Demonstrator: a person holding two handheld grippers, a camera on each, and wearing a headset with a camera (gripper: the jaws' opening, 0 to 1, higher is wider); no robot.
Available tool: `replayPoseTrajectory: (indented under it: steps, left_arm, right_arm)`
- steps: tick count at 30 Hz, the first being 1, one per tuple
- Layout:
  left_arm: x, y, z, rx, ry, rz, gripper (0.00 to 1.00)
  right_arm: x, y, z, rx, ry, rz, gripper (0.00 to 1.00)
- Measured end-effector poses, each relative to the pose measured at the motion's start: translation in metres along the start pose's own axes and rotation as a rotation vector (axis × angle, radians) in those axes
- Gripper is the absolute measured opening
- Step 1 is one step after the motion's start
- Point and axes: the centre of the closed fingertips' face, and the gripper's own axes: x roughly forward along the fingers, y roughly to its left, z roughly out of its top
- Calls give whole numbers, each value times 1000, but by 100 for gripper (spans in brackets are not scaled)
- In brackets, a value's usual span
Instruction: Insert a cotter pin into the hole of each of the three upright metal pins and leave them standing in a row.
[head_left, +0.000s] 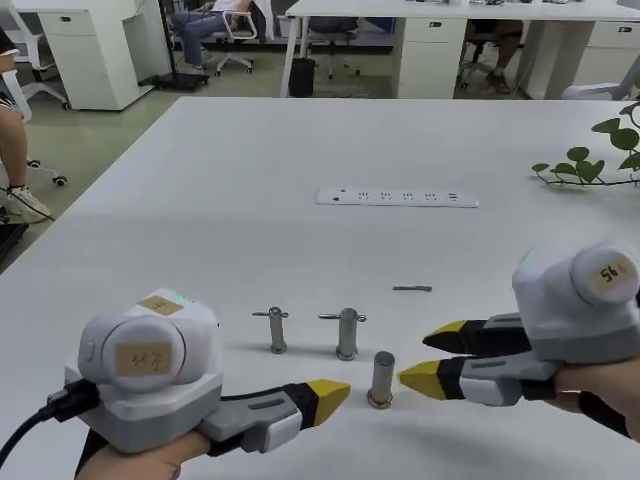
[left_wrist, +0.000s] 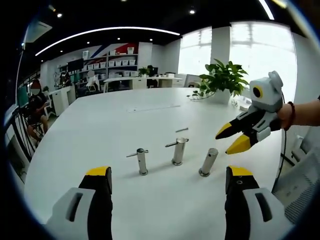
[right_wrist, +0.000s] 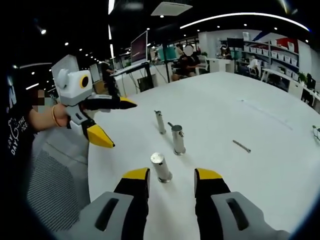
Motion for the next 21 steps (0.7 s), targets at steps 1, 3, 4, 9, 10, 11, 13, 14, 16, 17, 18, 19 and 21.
replayPoseTrajectory:
  steps: [1, 3, 4, 9, 10, 11, 13, 14, 16, 17, 18, 19, 21]
  left_arm:
    - [0, 0, 0, -1, 2, -1, 94]
    - [0, 1, -2, 0, 9, 2, 94]
    - [0, 1, -2, 0, 11, 4, 94]
    - [0, 2, -2, -5, 8, 8, 93]
    - [0, 2, -2, -4, 10, 6, 93]
    - [0, 2, -2, -4, 11, 4, 93]
    - [1, 1, -3, -5, 17, -2, 93]
    - [1, 1, -3, -5, 17, -3, 93]
    - [1, 1, -3, -3, 14, -2, 93]
    - [1, 2, -2, -2, 9, -2, 93]
    - [1, 2, -1, -2, 7, -1, 93]
    - [0, 2, -1, -1, 5, -1, 93]
    - [1, 2, -1, 0, 6, -2, 93]
  right_arm:
    - [-1, -2, 0, -3, 0, -3, 31]
    - [-3, -5, 1, -6, 2, -11, 30]
    - [-4, -7, 2, -9, 6, -18, 30]
    - [-8, -23, 8, -7, 18, -51, 27]
    - [-9, -26, 9, -9, 18, -55, 27]
    - [-8, -30, 11, -14, 16, -63, 27]
    - [-7, -39, 13, -18, 16, -70, 26]
    - [-6, -42, 14, -15, 17, -70, 26]
    - [-5, -49, 14, -14, 25, -83, 26]
    - [-4, -51, 14, -22, 30, -87, 25]
    - [-3, -55, 15, -43, 39, -92, 25]
    - [-2, -57, 15, -47, 44, -97, 24]
    - [1, -63, 17, -49, 47, -104, 24]
